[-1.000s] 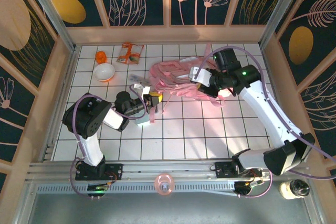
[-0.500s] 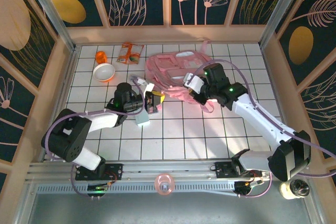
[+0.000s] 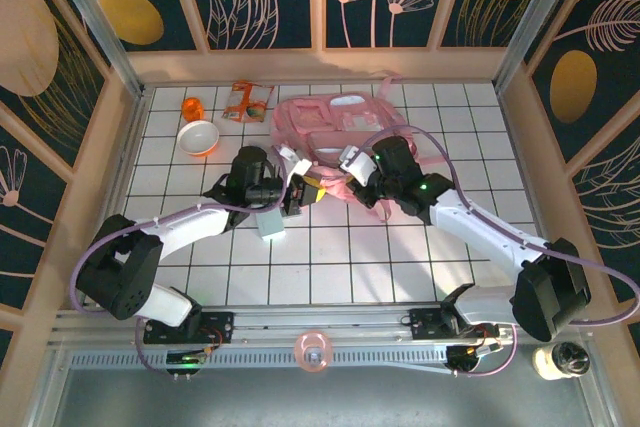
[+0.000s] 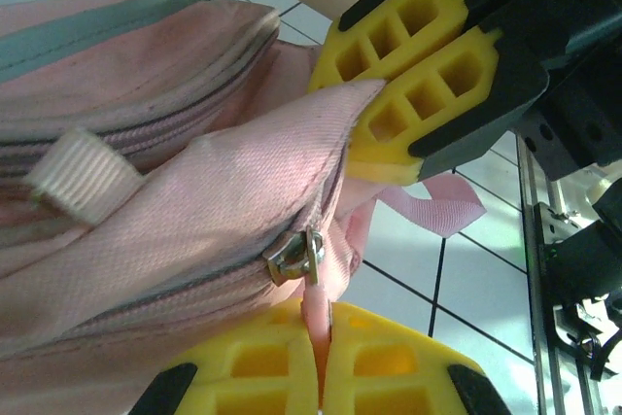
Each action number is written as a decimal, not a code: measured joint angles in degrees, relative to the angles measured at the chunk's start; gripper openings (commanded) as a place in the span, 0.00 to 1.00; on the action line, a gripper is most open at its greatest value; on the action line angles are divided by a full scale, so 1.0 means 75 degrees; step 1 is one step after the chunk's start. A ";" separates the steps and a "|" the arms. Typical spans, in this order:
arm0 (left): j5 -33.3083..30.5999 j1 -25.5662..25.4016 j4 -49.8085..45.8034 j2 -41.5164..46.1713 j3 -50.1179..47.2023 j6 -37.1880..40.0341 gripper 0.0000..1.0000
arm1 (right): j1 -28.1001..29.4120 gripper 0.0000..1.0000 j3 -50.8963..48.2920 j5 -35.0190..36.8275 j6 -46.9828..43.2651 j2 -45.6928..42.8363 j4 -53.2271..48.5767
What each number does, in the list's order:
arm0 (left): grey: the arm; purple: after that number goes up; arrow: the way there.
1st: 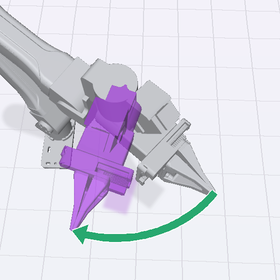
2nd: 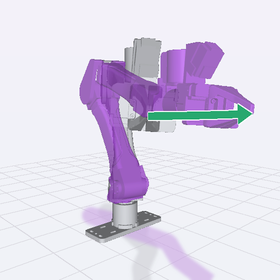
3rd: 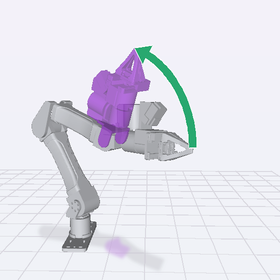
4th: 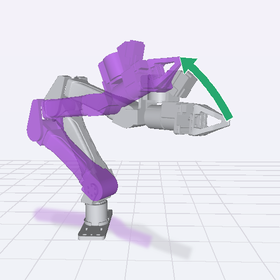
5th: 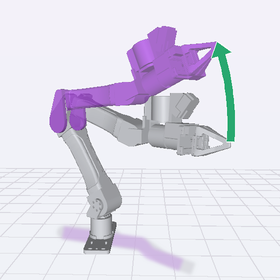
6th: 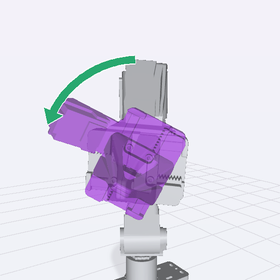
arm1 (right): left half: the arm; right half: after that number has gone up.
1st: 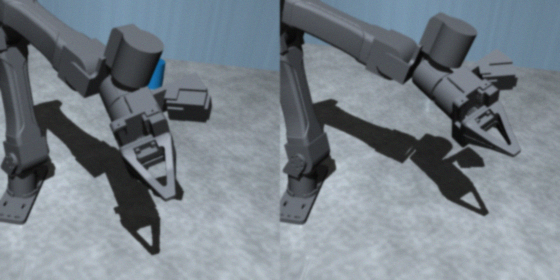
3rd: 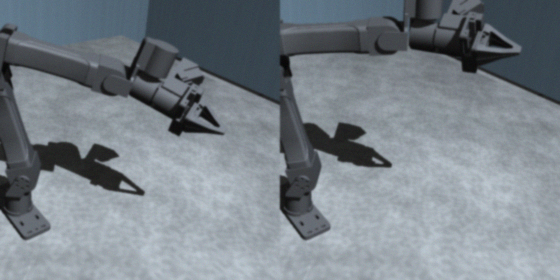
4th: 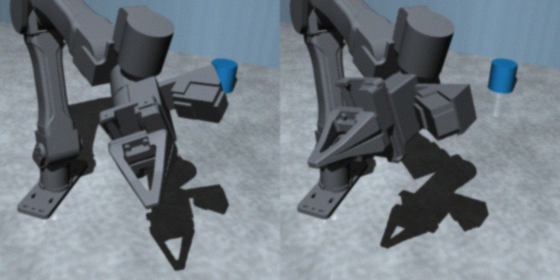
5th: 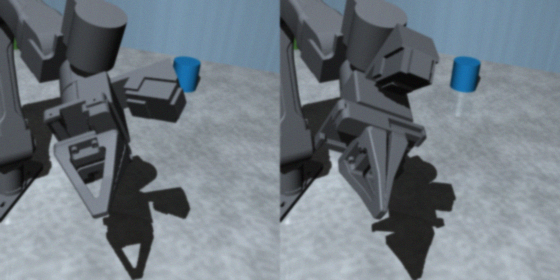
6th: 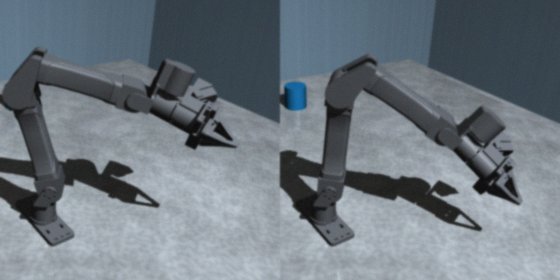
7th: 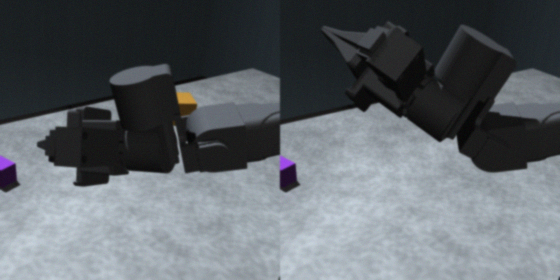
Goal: Pack the student bag
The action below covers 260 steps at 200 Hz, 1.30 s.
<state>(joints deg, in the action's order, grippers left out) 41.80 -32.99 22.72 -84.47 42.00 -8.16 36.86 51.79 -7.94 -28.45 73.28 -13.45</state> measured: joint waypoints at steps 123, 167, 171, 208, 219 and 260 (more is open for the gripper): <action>-0.0653 -0.0291 -0.0032 0.0000 -0.0085 -0.0548 0.00 | -0.0504 0.72 -0.2518 0.0149 0.9008 -0.4068 0.0221; -0.0653 -0.0291 -0.0038 0.0000 -0.0085 -0.0548 0.00 | -0.0562 0.78 -0.3993 0.0230 1.1765 -0.5144 -0.0029; -0.0650 -0.0291 -0.0038 0.0000 -0.0085 -0.0551 0.00 | -0.0583 0.78 -0.4039 0.0230 1.1911 -0.5170 0.0026; -0.0647 -0.0291 -0.0038 0.0000 -0.0085 -0.0577 0.00 | -0.1134 0.76 -0.4610 -0.0055 1.2861 -0.4986 0.1349; -0.0641 -0.0291 -0.0038 0.0000 -0.0085 -0.0583 0.00 | -0.1230 0.71 -0.4753 -0.0152 1.3030 -0.4817 0.1728; -0.0574 -0.0289 -0.0105 0.0000 -0.0085 -0.0586 0.00 | -0.1341 0.54 -0.4876 -0.0367 1.3324 -0.4141 0.2783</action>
<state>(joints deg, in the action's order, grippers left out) 37.50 -35.16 21.93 -84.47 41.36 -12.56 26.81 15.22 -10.70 71.48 42.22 7.42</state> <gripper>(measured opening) 0.050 0.576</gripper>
